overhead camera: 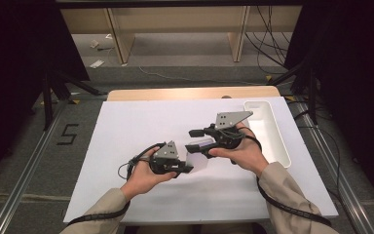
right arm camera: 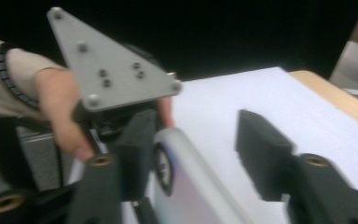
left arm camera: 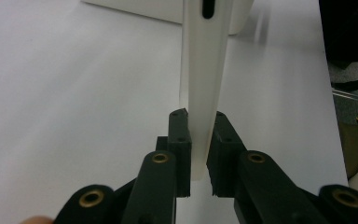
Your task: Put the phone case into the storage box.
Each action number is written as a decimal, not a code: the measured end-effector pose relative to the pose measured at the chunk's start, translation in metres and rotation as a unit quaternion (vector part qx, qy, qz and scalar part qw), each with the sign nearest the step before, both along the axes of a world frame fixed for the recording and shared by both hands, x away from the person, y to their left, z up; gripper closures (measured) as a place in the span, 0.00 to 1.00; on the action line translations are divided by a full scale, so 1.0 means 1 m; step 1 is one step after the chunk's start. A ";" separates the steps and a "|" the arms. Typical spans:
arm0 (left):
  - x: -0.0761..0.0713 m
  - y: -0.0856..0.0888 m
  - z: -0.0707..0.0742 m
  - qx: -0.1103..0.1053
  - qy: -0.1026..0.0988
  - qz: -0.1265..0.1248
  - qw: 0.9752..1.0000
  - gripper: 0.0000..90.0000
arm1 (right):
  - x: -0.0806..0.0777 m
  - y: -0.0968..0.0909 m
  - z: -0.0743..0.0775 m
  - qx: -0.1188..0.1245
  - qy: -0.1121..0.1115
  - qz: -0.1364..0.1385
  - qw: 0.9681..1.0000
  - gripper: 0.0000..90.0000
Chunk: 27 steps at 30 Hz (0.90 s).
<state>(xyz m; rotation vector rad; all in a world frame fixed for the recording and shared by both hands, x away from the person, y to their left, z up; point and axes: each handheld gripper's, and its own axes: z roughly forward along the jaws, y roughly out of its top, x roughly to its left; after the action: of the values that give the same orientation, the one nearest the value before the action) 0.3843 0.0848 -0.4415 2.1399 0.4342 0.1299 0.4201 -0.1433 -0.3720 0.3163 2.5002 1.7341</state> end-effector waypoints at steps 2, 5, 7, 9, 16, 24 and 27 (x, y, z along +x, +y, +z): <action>0.000 0.001 0.000 0.001 0.001 0.011 1.000 0.90 | 0.001 -0.001 -0.001 0.011 0.001 -0.015 1.000 0.38; 0.001 0.003 0.001 0.002 -0.001 0.028 1.000 0.90 | 0.004 -0.004 -0.002 0.027 0.004 -0.038 0.999 0.30; 0.002 0.004 0.001 0.002 0.000 0.041 0.999 0.90 | 0.006 -0.007 -0.002 0.039 0.009 -0.053 0.998 0.29; 0.003 0.005 0.001 0.002 0.001 0.060 0.998 0.90 | 0.008 -0.011 -0.003 0.052 0.016 -0.069 0.996 0.28; 0.008 0.014 0.002 0.002 0.005 0.123 0.992 0.90 | 0.013 -0.020 -0.006 0.081 0.031 -0.128 0.988 0.24; 0.009 0.018 0.001 -0.006 0.010 0.168 0.986 0.90 | 0.013 -0.020 -0.014 0.066 0.035 -0.154 0.985 0.19; 0.010 0.019 0.001 -0.007 0.012 0.177 0.984 0.90 | 0.013 -0.019 -0.017 0.063 0.037 -0.161 0.984 0.19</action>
<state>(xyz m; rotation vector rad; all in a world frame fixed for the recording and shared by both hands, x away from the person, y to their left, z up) 0.3939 0.1033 -0.4406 2.0352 0.8251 0.3005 0.4333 -0.1628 -0.3891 0.7629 2.2316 1.7747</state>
